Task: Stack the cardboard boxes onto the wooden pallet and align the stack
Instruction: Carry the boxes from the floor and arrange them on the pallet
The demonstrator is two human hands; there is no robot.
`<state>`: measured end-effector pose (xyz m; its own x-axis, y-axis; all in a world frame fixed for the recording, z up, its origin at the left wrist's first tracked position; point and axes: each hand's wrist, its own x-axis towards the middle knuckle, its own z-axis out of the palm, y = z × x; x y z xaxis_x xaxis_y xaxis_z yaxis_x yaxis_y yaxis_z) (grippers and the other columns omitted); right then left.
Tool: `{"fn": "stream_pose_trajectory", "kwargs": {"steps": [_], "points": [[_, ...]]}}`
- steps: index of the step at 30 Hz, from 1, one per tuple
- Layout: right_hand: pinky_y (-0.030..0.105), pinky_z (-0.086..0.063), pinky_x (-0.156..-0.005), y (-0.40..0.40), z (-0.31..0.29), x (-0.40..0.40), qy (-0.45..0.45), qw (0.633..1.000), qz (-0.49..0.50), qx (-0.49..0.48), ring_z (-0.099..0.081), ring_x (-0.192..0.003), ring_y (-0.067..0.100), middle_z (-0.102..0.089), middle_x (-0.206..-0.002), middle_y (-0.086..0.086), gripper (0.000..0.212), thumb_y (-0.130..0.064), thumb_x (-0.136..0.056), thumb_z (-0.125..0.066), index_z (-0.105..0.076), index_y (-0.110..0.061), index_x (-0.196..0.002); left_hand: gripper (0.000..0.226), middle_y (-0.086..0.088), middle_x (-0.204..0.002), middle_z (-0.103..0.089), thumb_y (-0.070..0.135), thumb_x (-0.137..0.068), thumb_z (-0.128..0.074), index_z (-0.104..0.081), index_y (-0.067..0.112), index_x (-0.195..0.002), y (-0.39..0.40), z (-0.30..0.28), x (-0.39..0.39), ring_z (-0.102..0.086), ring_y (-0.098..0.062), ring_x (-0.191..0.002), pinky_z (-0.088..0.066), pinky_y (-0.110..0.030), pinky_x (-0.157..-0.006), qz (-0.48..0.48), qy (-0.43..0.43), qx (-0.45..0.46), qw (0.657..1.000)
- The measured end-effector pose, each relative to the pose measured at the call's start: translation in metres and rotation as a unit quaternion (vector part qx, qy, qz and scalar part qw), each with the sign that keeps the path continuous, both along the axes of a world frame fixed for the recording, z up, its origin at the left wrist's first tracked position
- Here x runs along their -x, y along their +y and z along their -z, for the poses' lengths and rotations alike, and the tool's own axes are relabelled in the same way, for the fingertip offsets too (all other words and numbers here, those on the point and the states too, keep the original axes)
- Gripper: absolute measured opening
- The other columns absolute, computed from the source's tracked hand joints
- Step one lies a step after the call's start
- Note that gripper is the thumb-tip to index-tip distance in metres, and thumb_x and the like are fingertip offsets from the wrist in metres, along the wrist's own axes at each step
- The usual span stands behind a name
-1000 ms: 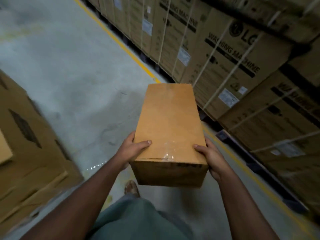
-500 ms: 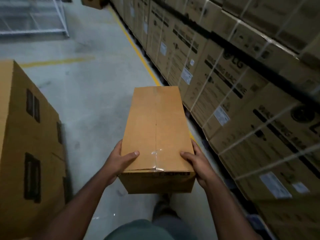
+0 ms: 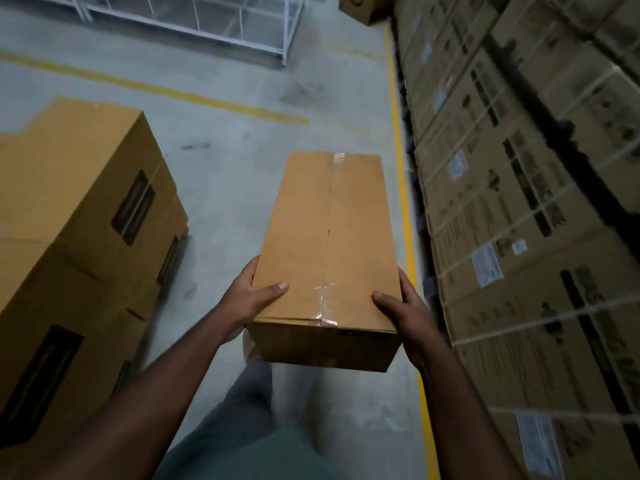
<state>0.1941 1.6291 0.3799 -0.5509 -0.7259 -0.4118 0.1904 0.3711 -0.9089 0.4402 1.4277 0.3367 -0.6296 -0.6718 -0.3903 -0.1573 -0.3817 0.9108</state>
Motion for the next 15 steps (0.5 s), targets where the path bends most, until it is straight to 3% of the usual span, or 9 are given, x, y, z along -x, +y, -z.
{"fn": "stream_pose_trajectory", "kwargs": {"steps": [3, 7, 10, 15], "points": [[0.036, -0.060, -0.087, -0.093, 0.009, 0.052, -0.001, 1.000, -0.015, -0.003, -0.073, -0.112, 0.015, -0.073, -0.126, -0.014, 0.063, -0.039, -0.075, -0.082, -0.059, -0.063, -0.128, 0.074, 0.008, -0.128, -0.065, 0.034, -0.082, -0.083, -0.043, 0.037, -0.144, -0.080, 0.015, 0.046, -0.069, -0.016, -0.113, -0.060, -0.032, -0.089, -0.015, 0.004, -0.009, 1.000], [0.040, -0.058, -0.092, -0.215, -0.002, 0.111, -0.003, 1.000, -0.016, 0.002, -0.072, -0.115, 0.018, -0.073, -0.128, -0.012, 0.064, -0.034, -0.078, -0.080, -0.058, -0.054, -0.135, 0.074, 0.007, -0.127, -0.067, 0.034, -0.079, -0.082, -0.045, 0.036, -0.142, -0.198, 0.005, 0.104, -0.069, -0.016, -0.113, -0.060, -0.027, -0.085, -0.024, 0.012, -0.002, 1.000], [0.035, -0.060, -0.087, -0.294, -0.018, 0.146, -0.004, 1.000, -0.027, 0.015, -0.072, -0.113, 0.017, -0.072, -0.129, -0.012, 0.058, -0.028, -0.088, -0.075, -0.057, -0.052, -0.138, 0.076, 0.004, -0.129, -0.067, 0.035, -0.078, -0.083, -0.045, 0.035, -0.144, -0.277, -0.012, 0.137, -0.070, -0.018, -0.113, -0.060, -0.034, -0.091, -0.028, 0.008, 0.003, 1.000], [0.042, -0.057, -0.098, -0.424, -0.027, 0.209, -0.008, 0.998, -0.061, 0.020, -0.070, -0.119, 0.018, -0.069, -0.135, -0.012, 0.070, -0.034, -0.087, -0.074, -0.046, -0.050, -0.149, 0.086, 0.001, -0.131, -0.068, 0.041, -0.075, -0.090, -0.046, 0.031, -0.149, -0.410, -0.018, 0.193, -0.071, -0.019, -0.113, -0.059, -0.043, -0.097, -0.040, 0.002, 0.012, 0.999]]}}
